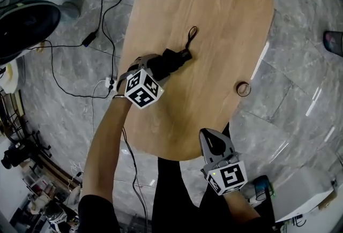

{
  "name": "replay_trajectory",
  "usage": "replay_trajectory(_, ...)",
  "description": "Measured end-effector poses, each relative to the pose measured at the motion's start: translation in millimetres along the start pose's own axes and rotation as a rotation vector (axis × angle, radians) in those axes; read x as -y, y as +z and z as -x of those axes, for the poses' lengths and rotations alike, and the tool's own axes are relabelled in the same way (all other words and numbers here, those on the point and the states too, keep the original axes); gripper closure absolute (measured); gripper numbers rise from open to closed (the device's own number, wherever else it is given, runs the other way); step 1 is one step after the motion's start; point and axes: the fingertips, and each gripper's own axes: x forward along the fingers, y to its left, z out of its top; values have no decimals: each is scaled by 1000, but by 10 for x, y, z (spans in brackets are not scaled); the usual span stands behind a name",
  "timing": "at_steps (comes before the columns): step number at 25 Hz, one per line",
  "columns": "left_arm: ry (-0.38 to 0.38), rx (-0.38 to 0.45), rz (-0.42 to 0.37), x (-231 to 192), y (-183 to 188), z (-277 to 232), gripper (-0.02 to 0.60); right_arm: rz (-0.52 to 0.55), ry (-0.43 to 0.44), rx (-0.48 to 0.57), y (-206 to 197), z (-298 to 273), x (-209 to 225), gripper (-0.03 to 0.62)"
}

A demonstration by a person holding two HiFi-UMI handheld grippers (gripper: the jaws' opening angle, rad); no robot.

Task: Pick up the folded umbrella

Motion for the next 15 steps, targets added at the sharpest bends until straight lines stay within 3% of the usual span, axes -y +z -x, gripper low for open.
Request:
replay_trajectory(6,18,-2,14,-15,1,-4,279,25,23,-26,1,24,32,574)
replay_trajectory(10,32,-10,37,20,-13,0,322,35,8,-27,18,92,95,574)
replay_trajectory(15,76,-37,122,52,-22,-1,348,47,-6,-19,14,160,81,574)
